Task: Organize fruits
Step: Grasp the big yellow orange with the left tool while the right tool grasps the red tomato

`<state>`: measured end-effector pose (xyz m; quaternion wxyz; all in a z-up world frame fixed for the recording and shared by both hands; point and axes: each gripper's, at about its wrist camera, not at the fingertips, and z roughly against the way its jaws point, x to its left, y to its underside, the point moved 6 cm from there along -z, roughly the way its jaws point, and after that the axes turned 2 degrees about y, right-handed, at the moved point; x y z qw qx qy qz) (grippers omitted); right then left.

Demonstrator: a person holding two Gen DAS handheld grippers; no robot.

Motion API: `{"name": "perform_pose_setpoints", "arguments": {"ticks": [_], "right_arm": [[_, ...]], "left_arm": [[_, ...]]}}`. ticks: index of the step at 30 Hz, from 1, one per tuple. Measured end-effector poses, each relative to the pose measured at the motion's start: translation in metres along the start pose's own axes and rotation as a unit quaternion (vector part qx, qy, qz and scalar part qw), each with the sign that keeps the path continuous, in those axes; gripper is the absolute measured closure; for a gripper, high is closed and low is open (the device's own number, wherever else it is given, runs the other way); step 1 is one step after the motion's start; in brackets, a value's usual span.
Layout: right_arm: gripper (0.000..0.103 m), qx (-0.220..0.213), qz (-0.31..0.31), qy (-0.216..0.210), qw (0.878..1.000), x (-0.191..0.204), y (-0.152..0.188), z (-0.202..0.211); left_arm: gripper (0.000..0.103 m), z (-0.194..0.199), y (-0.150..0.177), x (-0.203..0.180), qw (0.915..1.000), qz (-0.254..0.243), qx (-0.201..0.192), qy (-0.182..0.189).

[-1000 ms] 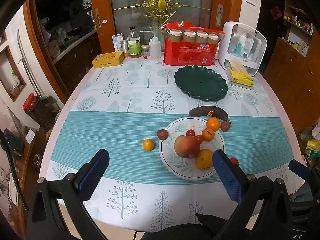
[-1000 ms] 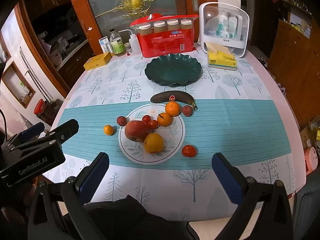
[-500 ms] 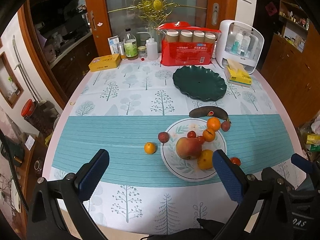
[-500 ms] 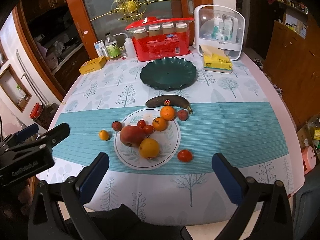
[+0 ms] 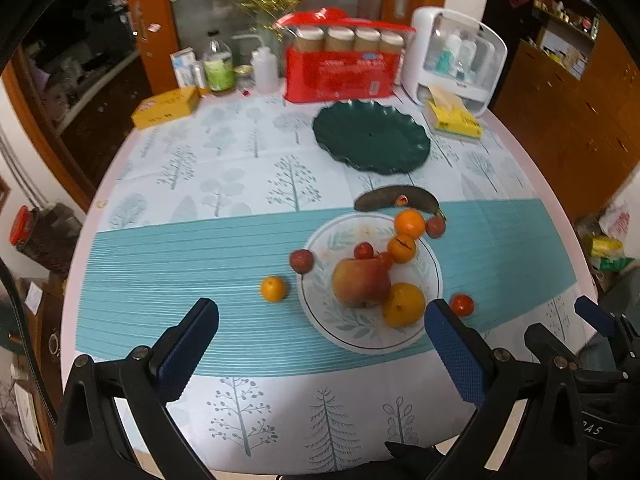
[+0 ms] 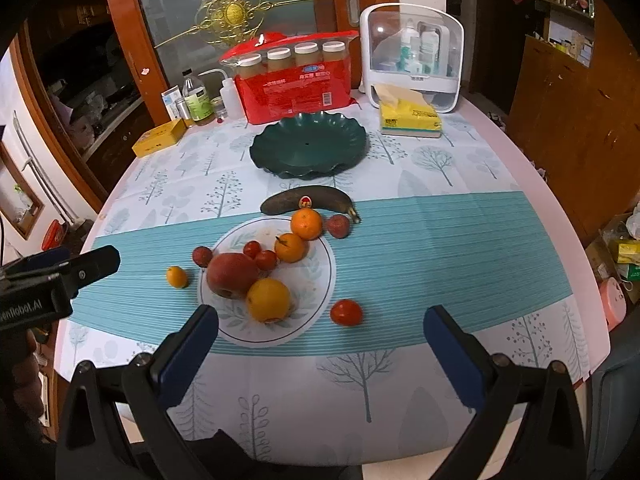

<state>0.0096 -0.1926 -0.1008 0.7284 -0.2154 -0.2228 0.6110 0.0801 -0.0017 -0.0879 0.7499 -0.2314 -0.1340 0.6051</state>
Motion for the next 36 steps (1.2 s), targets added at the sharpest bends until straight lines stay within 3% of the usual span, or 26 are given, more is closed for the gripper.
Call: {"name": "perform_pose_setpoints", "arguments": {"ticks": [8, 17, 24, 36], "right_arm": [[0.0, -0.018, 0.007, 0.019, 1.0, -0.007, 0.015, -0.016], [0.006, -0.008, 0.047, 0.028, 0.998, -0.011, 0.036, -0.046], [0.015, 0.039, 0.051, 0.008, 0.998, -0.014, 0.052, -0.076], [0.034, 0.046, 0.184, -0.041, 0.981, -0.019, 0.051, -0.114]], "left_arm": [[0.001, -0.034, 0.005, -0.01, 0.9983, -0.019, 0.046, 0.031], [0.001, -0.07, 0.018, -0.03, 0.9917, -0.009, 0.109, 0.068], [0.001, -0.101, 0.027, -0.043, 0.9829, 0.035, 0.16, 0.084], [0.007, -0.151, 0.034, -0.059, 0.9664, 0.128, 0.212, 0.069]]}}
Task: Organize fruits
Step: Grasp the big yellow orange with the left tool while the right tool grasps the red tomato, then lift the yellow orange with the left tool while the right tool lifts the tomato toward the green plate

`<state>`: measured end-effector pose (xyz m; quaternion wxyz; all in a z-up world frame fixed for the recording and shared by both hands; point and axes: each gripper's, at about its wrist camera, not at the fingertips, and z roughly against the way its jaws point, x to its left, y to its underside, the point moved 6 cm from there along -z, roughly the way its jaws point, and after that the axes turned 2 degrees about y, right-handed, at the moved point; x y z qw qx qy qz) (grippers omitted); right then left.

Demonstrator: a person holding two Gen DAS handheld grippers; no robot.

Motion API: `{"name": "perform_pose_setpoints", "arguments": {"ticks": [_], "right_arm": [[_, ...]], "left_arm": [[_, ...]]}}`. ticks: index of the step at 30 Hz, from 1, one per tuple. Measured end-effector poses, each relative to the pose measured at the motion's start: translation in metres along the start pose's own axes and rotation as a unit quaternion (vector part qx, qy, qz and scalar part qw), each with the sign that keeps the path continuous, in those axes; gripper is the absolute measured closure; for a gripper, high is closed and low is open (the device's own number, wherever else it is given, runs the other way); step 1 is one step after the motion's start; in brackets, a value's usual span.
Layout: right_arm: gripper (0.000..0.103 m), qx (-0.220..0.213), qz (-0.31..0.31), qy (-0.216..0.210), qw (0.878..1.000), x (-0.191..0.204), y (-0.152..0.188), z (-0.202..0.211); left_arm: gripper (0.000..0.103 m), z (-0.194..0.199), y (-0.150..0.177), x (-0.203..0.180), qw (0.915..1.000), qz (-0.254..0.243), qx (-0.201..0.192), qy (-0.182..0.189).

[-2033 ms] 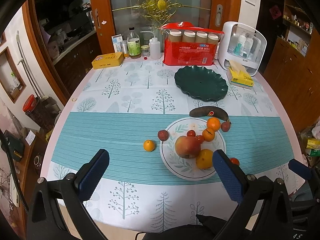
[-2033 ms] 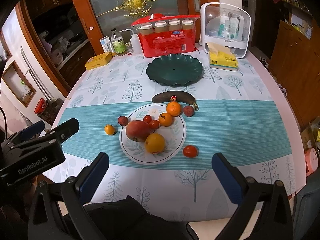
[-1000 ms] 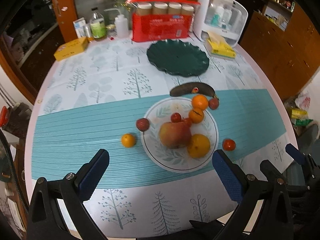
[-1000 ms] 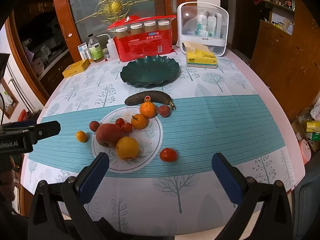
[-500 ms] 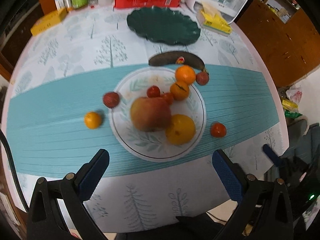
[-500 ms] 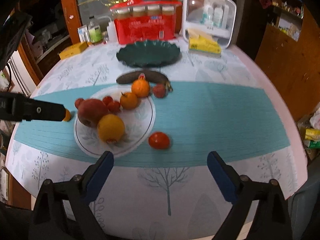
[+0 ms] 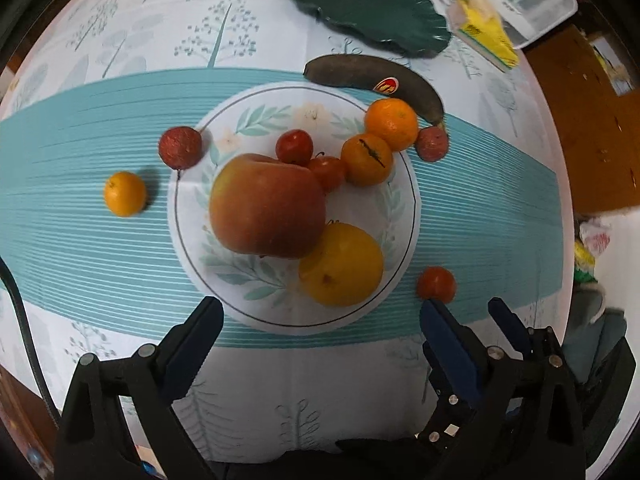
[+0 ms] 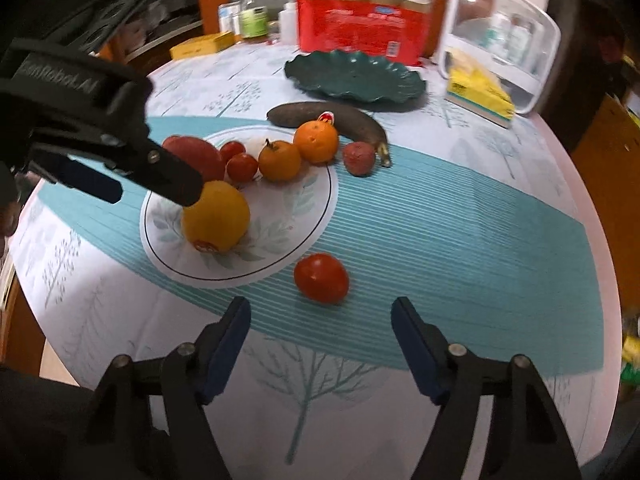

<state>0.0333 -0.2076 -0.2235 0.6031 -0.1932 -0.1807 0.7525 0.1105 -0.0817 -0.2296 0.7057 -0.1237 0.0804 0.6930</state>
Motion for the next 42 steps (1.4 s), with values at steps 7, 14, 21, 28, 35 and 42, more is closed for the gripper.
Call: {"name": "perform_pose_setpoints", "arguments": {"ticks": [7, 14, 21, 28, 35, 42], "right_arm": [[0.051, 0.007, 0.051, -0.06, 0.997, -0.006, -0.003, -0.018], [0.058, 0.01, 0.094, -0.097, 0.991, -0.003, -0.006, -0.029], [0.064, 0.012, 0.112, -0.113, 0.987, -0.004, -0.01, -0.04], [0.069, 0.015, 0.114, -0.115, 0.987, -0.003, -0.01, -0.044], [0.069, 0.023, 0.092, -0.103, 0.99, -0.002, -0.01, -0.044], [0.07, 0.029, 0.054, -0.097, 0.993, 0.005, -0.013, -0.037]], "left_arm": [[0.019, -0.021, -0.004, -0.001, 0.9987, 0.049, 0.012, -0.004], [0.023, -0.034, -0.005, 0.003, 0.9963, 0.084, 0.013, -0.008], [0.034, -0.042, -0.003, 0.013, 0.9945, 0.104, 0.011, 0.001], [0.051, -0.045, -0.003, 0.012, 0.9949, 0.1, 0.006, 0.012], [0.054, -0.046, -0.011, 0.006, 0.9964, 0.082, 0.01, 0.016], [0.054, -0.023, -0.006, 0.004, 0.9988, 0.046, 0.003, 0.019]]}}
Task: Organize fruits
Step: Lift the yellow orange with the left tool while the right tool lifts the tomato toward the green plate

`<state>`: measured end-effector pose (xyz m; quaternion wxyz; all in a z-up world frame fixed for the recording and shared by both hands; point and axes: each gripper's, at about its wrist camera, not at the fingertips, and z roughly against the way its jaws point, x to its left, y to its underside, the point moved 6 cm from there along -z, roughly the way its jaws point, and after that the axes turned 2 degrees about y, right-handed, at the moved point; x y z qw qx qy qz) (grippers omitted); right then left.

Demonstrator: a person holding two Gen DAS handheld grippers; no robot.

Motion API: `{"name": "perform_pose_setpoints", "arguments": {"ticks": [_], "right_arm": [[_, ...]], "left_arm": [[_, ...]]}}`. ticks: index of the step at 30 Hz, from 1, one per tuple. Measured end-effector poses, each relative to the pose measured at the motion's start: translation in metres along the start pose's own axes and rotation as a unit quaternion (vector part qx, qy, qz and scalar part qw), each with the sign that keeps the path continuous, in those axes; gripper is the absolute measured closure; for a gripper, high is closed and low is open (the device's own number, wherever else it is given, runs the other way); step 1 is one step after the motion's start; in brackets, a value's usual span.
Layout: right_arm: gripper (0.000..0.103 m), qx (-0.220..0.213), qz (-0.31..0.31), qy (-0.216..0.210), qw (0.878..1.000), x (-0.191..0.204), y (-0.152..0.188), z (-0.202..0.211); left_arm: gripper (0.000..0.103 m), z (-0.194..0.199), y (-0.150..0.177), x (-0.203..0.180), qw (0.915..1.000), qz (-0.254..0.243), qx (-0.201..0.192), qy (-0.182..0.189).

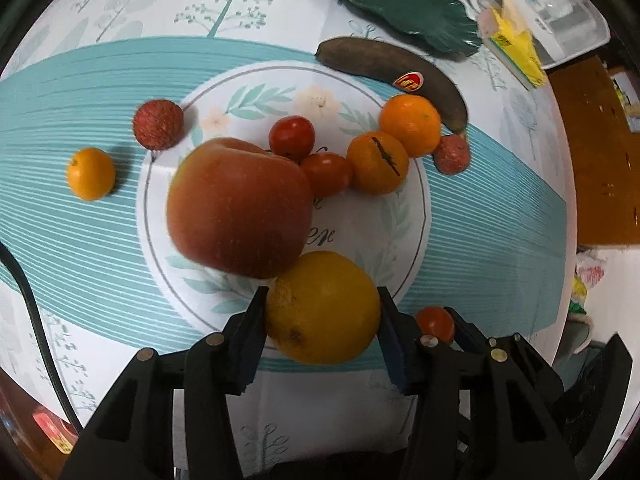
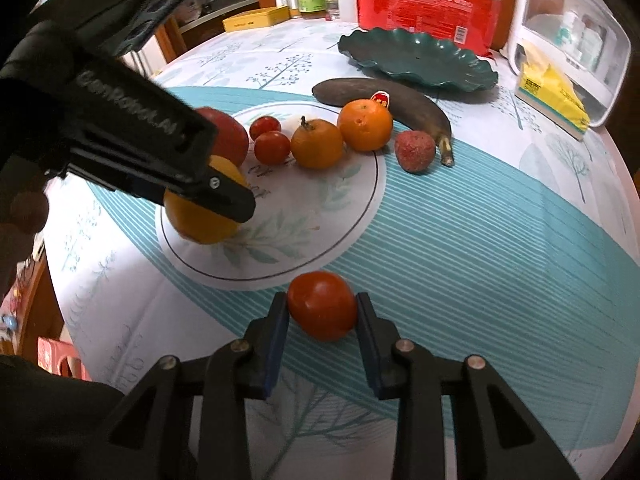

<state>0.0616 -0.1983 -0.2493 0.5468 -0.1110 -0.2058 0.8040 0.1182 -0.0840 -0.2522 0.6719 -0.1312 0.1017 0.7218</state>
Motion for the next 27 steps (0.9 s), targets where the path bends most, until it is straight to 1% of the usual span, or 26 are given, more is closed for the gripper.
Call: {"name": "perform_pose_setpoints", "arguments": {"ticks": [2, 6, 9, 15, 19, 24, 27], "right_arm": [[0.07, -0.004, -0.011, 0.002, 1.0, 0.004, -0.003, 0.004], [0.07, -0.016, -0.028, 0.013, 0.999, 0.013, -0.014, 0.014], [0.07, -0.03, -0.041, 0.023, 0.998, 0.022, -0.025, 0.021], [0.07, -0.068, -0.058, 0.052, 0.995, 0.038, -0.054, 0.035], [0.07, -0.091, -0.079, 0.069, 0.99, 0.042, -0.08, 0.041], [0.07, -0.114, -0.094, 0.08, 0.986, 0.042, -0.112, 0.046], [0.07, -0.121, -0.1, 0.085, 0.984, 0.038, -0.13, 0.047]], "left_arm": [[0.054, 0.011, 0.0, 0.0, 0.9999, -0.015, -0.007, 0.0], [0.054, 0.043, -0.001, 0.002, 0.9982, -0.049, -0.034, -0.002], [0.054, 0.065, -0.006, 0.008, 0.9965, -0.065, -0.052, 0.002], [0.054, 0.11, -0.029, 0.026, 0.9908, -0.103, -0.088, 0.006], [0.054, 0.129, -0.048, 0.036, 0.9861, -0.131, -0.103, 0.001], [0.054, 0.149, -0.07, 0.037, 0.9801, -0.158, -0.12, -0.006], [0.054, 0.157, -0.083, 0.03, 0.9767, -0.171, -0.13, 0.0]]}}
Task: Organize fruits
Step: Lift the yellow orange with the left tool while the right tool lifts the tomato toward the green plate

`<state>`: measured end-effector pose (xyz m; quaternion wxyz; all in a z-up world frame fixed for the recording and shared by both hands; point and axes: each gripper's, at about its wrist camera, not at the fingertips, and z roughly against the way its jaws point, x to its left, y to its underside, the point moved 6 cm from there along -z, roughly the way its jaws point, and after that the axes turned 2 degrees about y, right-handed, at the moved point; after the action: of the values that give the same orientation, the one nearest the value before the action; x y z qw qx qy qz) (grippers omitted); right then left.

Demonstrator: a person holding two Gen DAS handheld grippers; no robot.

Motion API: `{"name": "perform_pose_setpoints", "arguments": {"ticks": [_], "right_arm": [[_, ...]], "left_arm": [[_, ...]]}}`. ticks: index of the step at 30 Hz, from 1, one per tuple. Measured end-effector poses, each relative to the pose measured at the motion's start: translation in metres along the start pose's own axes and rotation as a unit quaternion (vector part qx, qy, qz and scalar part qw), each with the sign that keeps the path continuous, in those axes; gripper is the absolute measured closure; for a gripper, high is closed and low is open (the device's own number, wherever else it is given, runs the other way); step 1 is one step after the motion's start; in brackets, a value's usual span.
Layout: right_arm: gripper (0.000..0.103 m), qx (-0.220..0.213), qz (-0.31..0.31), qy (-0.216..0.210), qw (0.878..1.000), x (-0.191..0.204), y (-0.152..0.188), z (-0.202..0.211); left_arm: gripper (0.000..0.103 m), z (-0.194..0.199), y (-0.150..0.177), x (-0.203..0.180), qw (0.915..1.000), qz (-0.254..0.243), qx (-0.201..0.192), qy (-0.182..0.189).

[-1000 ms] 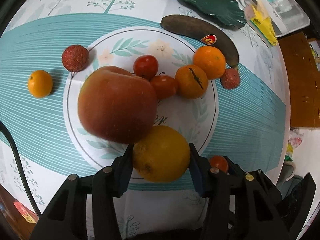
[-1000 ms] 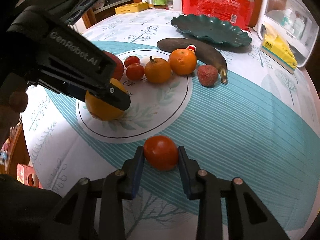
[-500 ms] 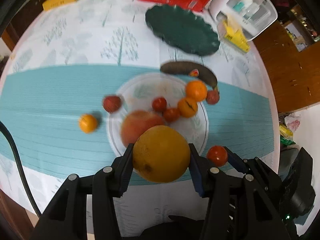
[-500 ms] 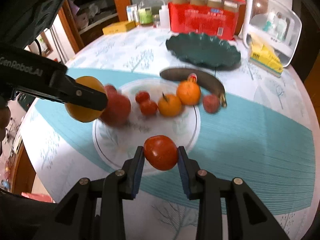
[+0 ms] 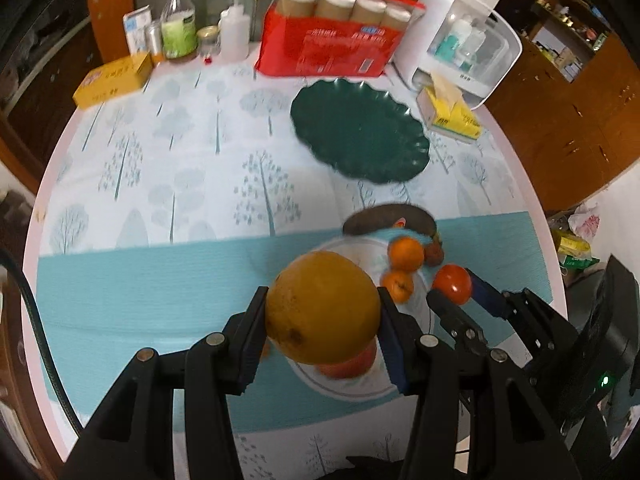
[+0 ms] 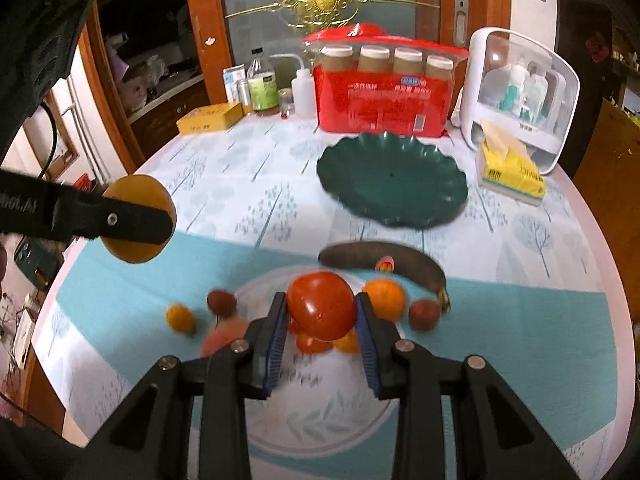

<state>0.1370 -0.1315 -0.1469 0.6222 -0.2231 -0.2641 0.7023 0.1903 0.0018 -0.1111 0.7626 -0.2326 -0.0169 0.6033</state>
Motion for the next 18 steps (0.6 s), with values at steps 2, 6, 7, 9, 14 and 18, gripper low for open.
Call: {"name": "perform_pose_setpoints", "arguments": {"ticks": [2, 6, 7, 9, 14, 18], "right_arm": [[0.07, -0.006, -0.002, 0.005, 1.0, -0.004, -0.014, -0.004], [0.07, -0.019, -0.011, 0.018, 1.0, -0.015, -0.041, -0.012], [0.07, -0.023, -0.013, 0.021, 0.999, -0.019, -0.047, -0.014], [0.07, -0.031, -0.013, 0.026, 0.999, -0.027, -0.059, -0.018], [0.069, -0.046, -0.019, 0.028, 0.998, -0.049, -0.083, -0.033], [0.069, -0.047, -0.027, 0.029, 0.998, -0.071, -0.096, -0.053]], "left_arm": [[0.054, 0.0, -0.012, -0.003, 0.9999, -0.007, -0.006, 0.005], [0.054, -0.006, -0.035, -0.011, 0.9997, -0.016, -0.013, 0.012], [0.054, -0.008, -0.04, -0.012, 0.9997, -0.018, -0.015, 0.012], [0.054, -0.012, -0.052, -0.015, 0.9995, -0.024, -0.022, 0.007], [0.054, -0.028, -0.085, -0.022, 0.999, -0.034, -0.031, 0.002], [0.054, -0.049, -0.112, -0.026, 0.9986, -0.036, -0.039, -0.003]]}}
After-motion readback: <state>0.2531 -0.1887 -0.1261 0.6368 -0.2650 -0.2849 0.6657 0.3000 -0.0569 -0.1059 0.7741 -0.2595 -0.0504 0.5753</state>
